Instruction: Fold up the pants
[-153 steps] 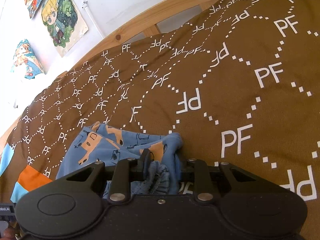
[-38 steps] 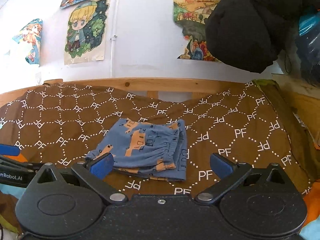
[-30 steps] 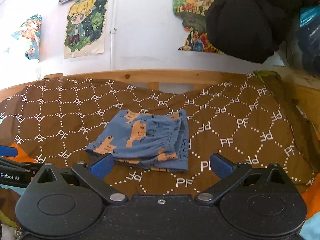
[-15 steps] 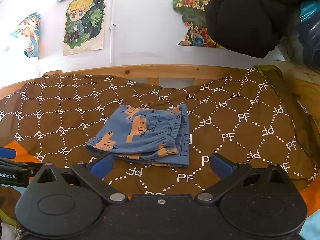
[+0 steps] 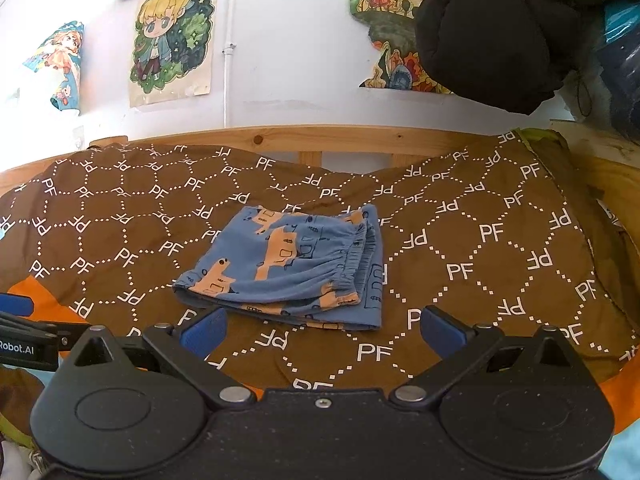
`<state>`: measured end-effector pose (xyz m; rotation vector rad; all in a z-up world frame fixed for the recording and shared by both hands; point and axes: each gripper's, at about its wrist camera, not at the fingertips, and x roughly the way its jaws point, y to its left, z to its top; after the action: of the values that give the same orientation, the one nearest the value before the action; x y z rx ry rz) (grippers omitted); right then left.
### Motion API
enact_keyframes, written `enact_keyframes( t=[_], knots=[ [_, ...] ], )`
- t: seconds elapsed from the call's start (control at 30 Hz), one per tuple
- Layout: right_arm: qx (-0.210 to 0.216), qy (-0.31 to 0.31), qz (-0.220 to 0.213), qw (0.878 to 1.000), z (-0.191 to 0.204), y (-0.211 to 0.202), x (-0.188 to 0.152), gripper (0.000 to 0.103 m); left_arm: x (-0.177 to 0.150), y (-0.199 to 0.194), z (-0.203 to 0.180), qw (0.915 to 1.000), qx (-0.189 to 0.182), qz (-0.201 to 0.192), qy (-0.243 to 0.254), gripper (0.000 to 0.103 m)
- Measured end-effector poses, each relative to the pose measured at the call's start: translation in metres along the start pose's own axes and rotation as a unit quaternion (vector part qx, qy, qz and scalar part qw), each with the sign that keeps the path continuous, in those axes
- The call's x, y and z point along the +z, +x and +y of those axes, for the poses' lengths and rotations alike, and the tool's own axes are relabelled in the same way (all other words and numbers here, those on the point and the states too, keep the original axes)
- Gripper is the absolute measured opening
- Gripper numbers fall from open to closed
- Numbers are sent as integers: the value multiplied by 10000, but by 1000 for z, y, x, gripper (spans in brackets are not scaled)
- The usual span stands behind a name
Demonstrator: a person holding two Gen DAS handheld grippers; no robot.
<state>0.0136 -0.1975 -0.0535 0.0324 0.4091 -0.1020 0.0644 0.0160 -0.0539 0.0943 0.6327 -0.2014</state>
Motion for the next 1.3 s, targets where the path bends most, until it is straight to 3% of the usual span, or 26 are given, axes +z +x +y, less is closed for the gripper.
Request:
enact_keyframes(
  t=[0.93,1.3],
  knots=[
    [26,-21,36,10000,0,2,-2,102,-1,0,2,10000,-26,19,-23,103],
    [41,-53,59,10000,3,3,-7,102,-1,4,9,9992,175,232,-260,103]
  ],
)
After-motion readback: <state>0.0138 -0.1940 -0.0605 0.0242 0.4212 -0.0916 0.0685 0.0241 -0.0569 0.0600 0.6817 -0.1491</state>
